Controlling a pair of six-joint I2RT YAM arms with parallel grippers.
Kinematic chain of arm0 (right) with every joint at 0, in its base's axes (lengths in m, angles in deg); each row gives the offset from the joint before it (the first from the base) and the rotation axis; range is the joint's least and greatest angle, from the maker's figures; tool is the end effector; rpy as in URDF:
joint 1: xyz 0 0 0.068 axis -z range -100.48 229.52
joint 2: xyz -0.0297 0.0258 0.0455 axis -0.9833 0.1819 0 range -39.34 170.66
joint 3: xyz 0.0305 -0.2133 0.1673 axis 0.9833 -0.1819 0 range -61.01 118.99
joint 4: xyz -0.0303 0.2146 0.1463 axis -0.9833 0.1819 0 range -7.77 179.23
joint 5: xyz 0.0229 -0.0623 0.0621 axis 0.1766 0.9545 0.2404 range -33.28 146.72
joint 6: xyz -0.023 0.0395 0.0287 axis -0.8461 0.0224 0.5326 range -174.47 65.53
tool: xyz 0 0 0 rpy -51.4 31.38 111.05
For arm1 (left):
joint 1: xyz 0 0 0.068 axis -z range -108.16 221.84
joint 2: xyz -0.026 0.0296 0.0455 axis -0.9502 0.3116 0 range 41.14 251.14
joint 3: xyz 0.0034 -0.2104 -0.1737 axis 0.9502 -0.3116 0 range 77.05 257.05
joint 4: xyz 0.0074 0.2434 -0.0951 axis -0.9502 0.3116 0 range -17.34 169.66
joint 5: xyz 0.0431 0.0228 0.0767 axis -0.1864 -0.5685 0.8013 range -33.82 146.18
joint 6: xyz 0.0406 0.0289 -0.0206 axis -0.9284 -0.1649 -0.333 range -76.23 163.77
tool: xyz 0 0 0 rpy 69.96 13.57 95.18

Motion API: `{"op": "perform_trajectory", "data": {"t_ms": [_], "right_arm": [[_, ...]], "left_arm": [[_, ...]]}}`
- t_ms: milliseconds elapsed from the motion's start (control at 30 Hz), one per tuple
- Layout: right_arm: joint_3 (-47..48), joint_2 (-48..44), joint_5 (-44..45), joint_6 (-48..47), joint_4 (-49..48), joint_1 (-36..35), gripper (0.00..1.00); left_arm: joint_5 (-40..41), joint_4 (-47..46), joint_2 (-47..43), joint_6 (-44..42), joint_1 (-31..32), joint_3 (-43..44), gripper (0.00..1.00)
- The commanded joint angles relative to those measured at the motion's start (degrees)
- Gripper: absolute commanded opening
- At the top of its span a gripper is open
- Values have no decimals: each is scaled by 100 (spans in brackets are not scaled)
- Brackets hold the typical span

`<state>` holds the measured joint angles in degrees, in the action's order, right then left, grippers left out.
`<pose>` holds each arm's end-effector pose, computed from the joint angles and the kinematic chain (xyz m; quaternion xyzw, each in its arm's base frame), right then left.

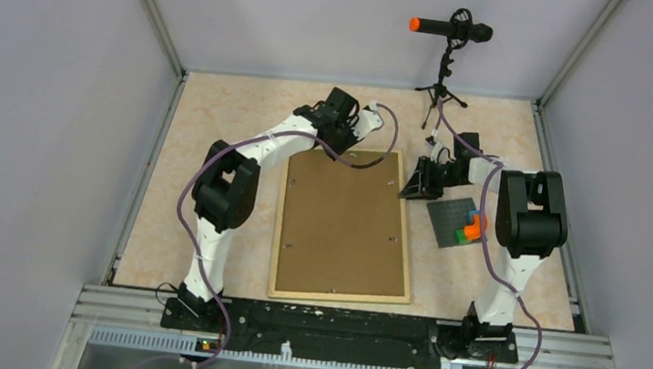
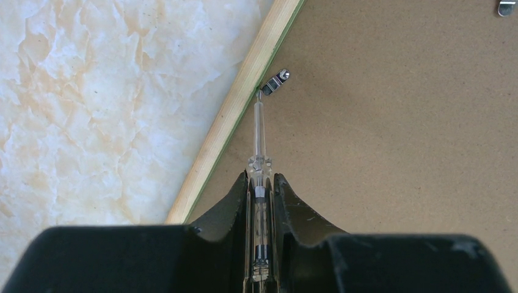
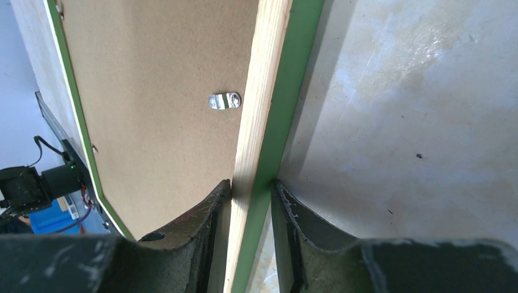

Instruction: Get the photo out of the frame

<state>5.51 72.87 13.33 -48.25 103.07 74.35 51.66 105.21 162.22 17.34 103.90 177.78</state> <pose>0.3699 0.0581 0.1329 -0.0669 0.9104 0.3789 0.1522 0.3994 -0.2533 0.2233 0.4738 0.8204 -0.0529 0.3157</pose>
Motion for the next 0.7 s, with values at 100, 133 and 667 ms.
{"op": "perform_trajectory", "data": {"t_ms": [100,133,667], "right_arm": [[54,252,455,-182,-1,60,30],[55,252,459,-185,-1,60,30],[46,259,481,-186,4,60,30]], "left_arm": [[-735,772,-436,-55,279,-209,0],[-729,779,-462,-55,291,-225,0],[-643,755,-758,79,516,-440,0]]}}
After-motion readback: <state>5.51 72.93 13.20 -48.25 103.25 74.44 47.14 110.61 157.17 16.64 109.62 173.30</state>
